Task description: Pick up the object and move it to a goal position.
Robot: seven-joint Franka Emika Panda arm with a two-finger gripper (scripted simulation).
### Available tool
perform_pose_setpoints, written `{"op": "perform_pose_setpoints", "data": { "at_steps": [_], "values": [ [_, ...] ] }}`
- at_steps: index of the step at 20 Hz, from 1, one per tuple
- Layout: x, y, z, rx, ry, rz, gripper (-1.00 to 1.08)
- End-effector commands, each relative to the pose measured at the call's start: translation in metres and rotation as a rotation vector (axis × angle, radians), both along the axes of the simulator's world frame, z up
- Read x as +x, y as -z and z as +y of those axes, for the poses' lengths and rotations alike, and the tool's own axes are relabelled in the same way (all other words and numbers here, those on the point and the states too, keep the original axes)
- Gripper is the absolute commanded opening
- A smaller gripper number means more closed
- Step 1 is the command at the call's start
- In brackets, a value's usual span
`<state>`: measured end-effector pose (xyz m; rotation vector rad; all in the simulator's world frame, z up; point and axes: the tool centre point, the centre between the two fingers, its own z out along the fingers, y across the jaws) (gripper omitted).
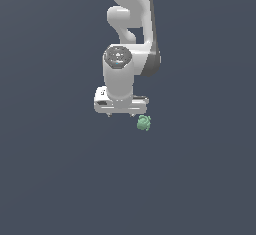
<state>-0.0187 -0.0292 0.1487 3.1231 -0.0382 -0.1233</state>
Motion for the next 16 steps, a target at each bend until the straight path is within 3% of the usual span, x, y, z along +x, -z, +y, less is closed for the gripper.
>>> {"op": "perform_pose_setpoints", "data": {
  "at_steps": [1, 16],
  "values": [
    [-0.001, 0.003, 0.005, 0.0, 0.005, -0.002, 1.0],
    [-0.019, 0.043, 0.082, 0.002, 0.12, -0.058, 1.0]
  ]
}}
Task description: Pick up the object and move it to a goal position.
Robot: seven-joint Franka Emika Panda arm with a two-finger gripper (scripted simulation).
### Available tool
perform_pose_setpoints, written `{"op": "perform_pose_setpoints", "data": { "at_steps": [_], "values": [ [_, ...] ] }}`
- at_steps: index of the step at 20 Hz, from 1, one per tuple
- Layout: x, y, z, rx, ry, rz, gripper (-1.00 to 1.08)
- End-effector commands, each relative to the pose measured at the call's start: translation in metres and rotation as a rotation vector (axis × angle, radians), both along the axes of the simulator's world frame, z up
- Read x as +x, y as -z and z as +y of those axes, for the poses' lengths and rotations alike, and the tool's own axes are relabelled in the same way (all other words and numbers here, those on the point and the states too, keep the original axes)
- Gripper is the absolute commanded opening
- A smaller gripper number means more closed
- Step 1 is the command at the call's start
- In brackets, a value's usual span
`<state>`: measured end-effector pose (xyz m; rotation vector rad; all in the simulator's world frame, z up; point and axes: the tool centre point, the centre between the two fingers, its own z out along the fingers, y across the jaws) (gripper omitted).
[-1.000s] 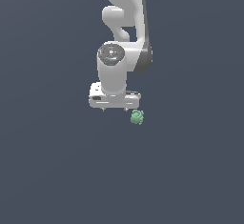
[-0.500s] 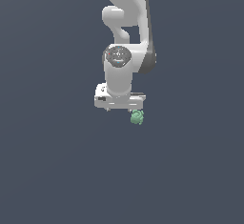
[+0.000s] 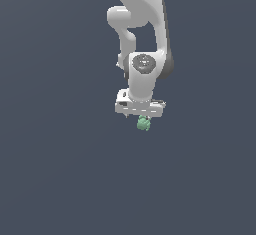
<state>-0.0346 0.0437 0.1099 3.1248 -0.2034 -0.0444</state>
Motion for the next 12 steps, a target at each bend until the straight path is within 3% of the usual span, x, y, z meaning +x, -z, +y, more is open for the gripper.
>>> {"op": "perform_pose_setpoints", "data": {
  "at_steps": [1, 12],
  "values": [
    [-0.005, 0.007, 0.014, 0.002, 0.023, -0.011, 1.0],
    [-0.015, 0.02, 0.039, 0.007, 0.064, -0.029, 1.0]
  ]
}}
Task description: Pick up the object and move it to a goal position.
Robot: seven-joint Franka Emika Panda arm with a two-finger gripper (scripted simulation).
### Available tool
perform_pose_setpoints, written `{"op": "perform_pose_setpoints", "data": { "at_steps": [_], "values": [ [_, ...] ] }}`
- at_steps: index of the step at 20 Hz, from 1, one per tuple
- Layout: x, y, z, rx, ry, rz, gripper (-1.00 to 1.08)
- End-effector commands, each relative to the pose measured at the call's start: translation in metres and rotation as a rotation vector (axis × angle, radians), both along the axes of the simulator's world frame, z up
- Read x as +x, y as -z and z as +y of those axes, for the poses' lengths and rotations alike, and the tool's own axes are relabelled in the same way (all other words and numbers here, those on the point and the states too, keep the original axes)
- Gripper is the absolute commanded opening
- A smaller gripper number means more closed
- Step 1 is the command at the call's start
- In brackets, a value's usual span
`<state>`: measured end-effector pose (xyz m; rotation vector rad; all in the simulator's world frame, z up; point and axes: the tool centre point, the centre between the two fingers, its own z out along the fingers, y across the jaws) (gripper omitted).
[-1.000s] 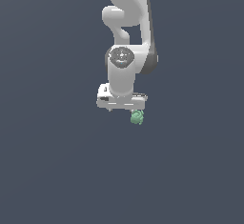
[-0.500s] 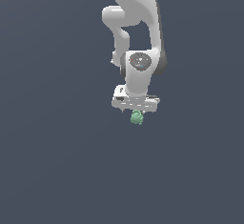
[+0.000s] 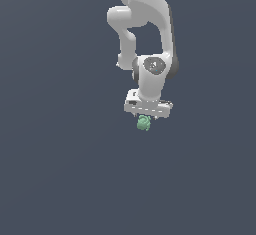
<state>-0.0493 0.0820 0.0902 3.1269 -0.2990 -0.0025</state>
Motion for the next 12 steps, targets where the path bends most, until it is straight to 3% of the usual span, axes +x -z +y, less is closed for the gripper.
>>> {"op": "perform_pose_setpoints", "data": {
  "at_steps": [1, 12],
  "values": [
    [0.0, 0.0, 0.0, 0.0, 0.0, 0.0, 1.0],
    [-0.002, 0.037, 0.0, 0.0, 0.002, -0.001, 1.0]
  ]
}}
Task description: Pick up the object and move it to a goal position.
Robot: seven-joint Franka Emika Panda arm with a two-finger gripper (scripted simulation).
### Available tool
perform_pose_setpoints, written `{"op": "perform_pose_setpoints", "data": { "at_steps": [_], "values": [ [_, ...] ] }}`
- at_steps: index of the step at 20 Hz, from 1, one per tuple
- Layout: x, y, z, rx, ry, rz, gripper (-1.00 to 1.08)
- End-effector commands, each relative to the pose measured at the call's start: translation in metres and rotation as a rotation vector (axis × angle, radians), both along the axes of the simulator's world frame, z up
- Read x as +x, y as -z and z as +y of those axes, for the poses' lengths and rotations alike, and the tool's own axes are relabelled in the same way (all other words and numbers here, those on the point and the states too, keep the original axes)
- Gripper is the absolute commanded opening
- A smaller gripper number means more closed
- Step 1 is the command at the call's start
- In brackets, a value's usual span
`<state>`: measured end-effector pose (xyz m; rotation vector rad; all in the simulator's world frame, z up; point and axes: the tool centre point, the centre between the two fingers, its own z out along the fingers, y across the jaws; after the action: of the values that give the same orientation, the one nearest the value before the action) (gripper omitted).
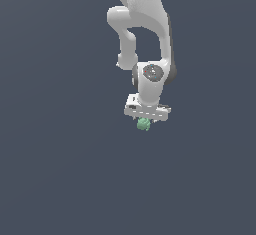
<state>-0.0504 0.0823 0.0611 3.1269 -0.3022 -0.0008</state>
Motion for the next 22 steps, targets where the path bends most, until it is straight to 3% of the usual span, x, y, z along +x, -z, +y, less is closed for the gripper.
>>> {"op": "perform_pose_setpoints", "data": {
  "at_steps": [1, 7, 8, 22],
  "values": [
    [0.0, 0.011, 0.0, 0.0, 0.001, 0.0, 1.0],
    [0.0, 0.021, 0.001, 0.0, 0.001, 0.0, 1.0],
    [0.0, 0.021, 0.001, 0.0, 0.001, 0.0, -1.0],
    [0.001, 0.016, 0.002, 0.0, 0.001, 0.0, -1.0]
  ]
}}
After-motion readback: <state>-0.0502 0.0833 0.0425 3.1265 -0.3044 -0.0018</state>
